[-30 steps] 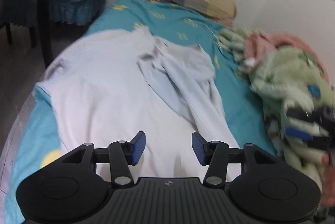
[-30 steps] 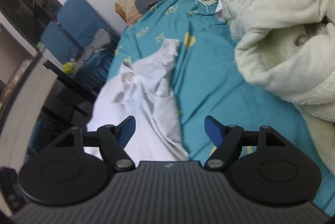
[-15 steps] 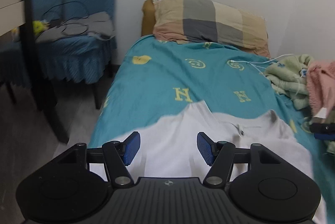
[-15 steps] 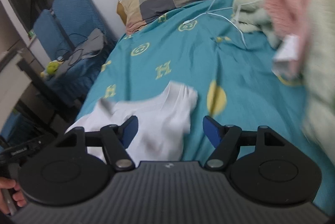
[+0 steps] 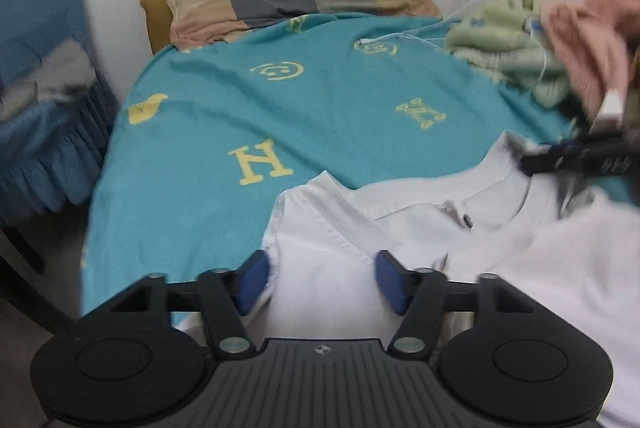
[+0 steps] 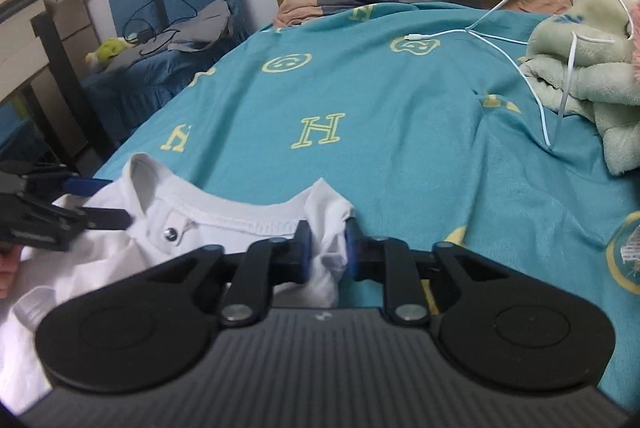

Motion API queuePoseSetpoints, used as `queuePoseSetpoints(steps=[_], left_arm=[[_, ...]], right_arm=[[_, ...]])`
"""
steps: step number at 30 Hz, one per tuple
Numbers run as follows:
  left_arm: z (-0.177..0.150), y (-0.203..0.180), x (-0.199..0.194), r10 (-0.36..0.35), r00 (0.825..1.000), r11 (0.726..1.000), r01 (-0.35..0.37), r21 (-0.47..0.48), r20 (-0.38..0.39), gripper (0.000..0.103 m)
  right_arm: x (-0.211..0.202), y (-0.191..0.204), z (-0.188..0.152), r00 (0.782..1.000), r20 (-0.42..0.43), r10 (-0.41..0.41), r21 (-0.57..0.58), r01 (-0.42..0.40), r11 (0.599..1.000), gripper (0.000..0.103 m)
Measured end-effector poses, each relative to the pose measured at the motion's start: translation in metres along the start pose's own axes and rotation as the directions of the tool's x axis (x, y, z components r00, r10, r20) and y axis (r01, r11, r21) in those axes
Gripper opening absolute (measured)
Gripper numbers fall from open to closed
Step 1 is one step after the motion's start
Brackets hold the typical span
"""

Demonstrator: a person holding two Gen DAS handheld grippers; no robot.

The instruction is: Fold clothes

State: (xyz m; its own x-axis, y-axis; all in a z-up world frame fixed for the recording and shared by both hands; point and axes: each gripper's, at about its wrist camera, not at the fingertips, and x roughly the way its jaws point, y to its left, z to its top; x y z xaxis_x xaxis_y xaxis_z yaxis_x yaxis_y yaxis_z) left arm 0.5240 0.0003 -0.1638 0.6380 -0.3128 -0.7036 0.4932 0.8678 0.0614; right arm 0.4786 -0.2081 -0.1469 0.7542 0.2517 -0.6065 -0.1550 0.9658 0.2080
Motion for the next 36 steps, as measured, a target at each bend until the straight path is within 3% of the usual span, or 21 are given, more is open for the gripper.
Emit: queuePoseSetpoints(steps=[1, 2, 5, 9, 14, 19, 21, 26, 30, 36], left_arm=[[0.002, -0.001, -0.001, 0.033, 0.999, 0.999, -0.033, -0.018, -0.014, 0.029], [0.003, -0.002, -0.002, 0.065, 0.997, 0.997, -0.066, -0.035, -0.028, 0.009], [0.012, -0.013, -0.02, 0.12, 0.993, 0.993, -0.12, -0.012, -0.013, 0.006], [0.044, -0.023, -0.056, 0.211, 0.975, 0.975, -0.205, -0.085, 0.069, 0.005], [0.094, -0.033, -0.084, 0.303, 0.937, 0.948, -0.278, -0.157, 0.17, 0.005], [0.113, -0.021, -0.055, 0.299, 0.947, 0.934, -0.265, -0.238, 0.12, 0.005], [0.102, -0.009, -0.027, 0.297, 0.951, 0.928, -0.267, -0.261, 0.084, 0.005], [0.062, 0.016, 0.051, 0.256, 0.966, 0.915, -0.253, -0.314, -0.033, 0.006], [0.051, 0.012, 0.069, 0.268, 0.963, 0.932, -0.256, -0.255, 0.013, 0.007], [0.048, 0.007, 0.063, 0.291, 0.957, 0.933, -0.285, -0.218, -0.006, 0.006]], right_arm=[[-0.004, 0.003, 0.001, 1.0, 0.009, -0.013, -0.007, 0.013, 1.0, 0.016], [-0.009, 0.006, 0.003, 1.0, 0.018, -0.025, -0.014, 0.026, 1.0, 0.015], [-0.026, 0.014, 0.015, 0.997, 0.059, -0.058, -0.017, 0.059, 0.998, 0.014], [-0.057, 0.029, 0.042, 0.984, 0.146, -0.107, -0.034, 0.113, 0.993, 0.013], [-0.084, 0.034, 0.085, 0.948, 0.249, -0.2, 0.019, 0.202, 0.979, 0.013], [-0.06, 0.019, 0.111, 0.938, 0.253, -0.238, 0.086, 0.223, 0.971, 0.013], [-0.037, 0.014, 0.11, 0.937, 0.248, -0.247, 0.084, 0.233, 0.969, 0.013], [0.036, -0.007, 0.079, 0.962, 0.146, -0.233, 0.08, 0.223, 0.971, 0.009], [0.07, -0.02, 0.051, 0.971, 0.091, -0.223, 0.081, 0.216, 0.973, 0.009], [0.055, -0.018, 0.05, 0.971, 0.121, -0.207, 0.118, 0.193, 0.974, 0.006]])
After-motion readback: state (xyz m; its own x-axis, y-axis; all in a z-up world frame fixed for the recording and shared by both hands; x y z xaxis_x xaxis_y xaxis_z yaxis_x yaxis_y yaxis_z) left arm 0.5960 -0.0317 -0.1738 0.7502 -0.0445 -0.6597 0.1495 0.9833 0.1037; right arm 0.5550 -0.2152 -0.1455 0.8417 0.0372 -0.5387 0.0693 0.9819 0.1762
